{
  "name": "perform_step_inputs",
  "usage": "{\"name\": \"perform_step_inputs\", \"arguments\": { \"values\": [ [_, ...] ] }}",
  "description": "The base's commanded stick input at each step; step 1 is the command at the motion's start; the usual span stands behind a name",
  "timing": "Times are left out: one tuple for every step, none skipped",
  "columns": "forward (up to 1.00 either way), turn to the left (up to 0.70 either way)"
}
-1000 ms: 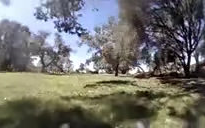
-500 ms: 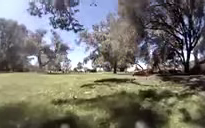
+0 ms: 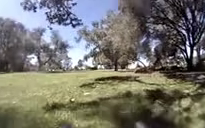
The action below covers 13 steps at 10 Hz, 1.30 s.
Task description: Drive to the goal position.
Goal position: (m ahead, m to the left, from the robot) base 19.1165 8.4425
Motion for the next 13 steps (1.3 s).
{"name": "perform_step_inputs", "arguments": {
  "values": [
    [0.7, 0.0],
    [0.7, 0.0],
    [0.7, 0.0],
    [0.7, 0.0],
    [0.7, 0.0],
    [0.7, 0.0],
    [0.7, 0.0],
    [0.7, 0.0],
    [0.7, 0.0],
    [0.7, -0.09],
    [0.7, -0.24],
    [0.7, -0.27],
    [0.7, -0.27]
  ]
}}
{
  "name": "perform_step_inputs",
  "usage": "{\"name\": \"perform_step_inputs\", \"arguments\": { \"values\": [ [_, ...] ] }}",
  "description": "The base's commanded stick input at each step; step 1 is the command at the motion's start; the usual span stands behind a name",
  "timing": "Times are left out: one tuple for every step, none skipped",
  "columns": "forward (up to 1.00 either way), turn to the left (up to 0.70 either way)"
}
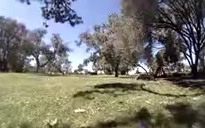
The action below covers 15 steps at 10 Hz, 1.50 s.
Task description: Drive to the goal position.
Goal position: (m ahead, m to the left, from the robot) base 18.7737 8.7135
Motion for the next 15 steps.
{"name": "perform_step_inputs", "arguments": {
  "values": [
    [0.7, -0.27],
    [0.7, -0.24],
    [0.7, -0.08],
    [0.7, 0.0],
    [0.7, 0.0],
    [0.7, 0.0],
    [0.7, 0.0],
    [0.7, 0.0],
    [0.7, 0.0],
    [0.7, 0.0],
    [0.7, 0.0],
    [0.7, 0.0],
    [0.7, 0.0],
    [0.7, 0.0],
    [0.7, 0.0]
  ]
}}
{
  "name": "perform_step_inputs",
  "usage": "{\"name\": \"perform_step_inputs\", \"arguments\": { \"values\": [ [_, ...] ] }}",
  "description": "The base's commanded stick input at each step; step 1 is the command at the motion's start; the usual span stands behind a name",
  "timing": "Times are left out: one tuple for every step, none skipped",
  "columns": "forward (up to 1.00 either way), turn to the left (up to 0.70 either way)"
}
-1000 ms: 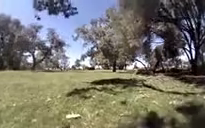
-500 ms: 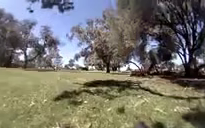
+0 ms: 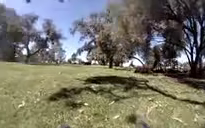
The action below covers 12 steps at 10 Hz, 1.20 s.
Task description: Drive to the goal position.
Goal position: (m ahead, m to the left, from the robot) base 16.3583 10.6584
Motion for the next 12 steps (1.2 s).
{"name": "perform_step_inputs", "arguments": {
  "values": [
    [0.7, 0.0],
    [0.7, 0.0],
    [0.7, 0.0],
    [0.7, 0.0],
    [0.7, 0.0],
    [0.7, 0.0],
    [0.7, 0.0],
    [0.7, 0.0],
    [0.7, 0.0],
    [0.7, 0.0],
    [0.7, 0.0],
    [0.7, 0.0]
  ]
}}
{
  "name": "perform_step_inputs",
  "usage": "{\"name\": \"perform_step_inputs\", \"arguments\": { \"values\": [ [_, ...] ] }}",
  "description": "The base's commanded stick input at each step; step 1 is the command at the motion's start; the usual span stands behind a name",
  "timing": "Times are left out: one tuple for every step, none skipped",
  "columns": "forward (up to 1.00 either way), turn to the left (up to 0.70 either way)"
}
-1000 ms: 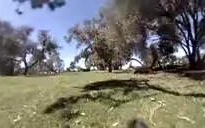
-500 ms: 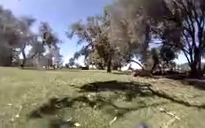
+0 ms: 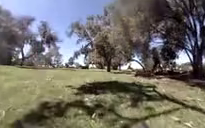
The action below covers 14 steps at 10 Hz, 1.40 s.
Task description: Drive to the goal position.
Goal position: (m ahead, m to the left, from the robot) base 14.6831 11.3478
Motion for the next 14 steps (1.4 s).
{"name": "perform_step_inputs", "arguments": {
  "values": [
    [0.7, 0.0],
    [0.7, 0.0],
    [0.7, 0.0],
    [0.7, 0.0],
    [0.7, 0.0],
    [0.7, 0.0],
    [0.7, 0.0],
    [0.7, 0.0],
    [0.7, 0.0],
    [0.7, 0.0],
    [0.7, 0.0],
    [0.7, 0.0],
    [0.7, 0.0],
    [0.7, 0.0]
  ]
}}
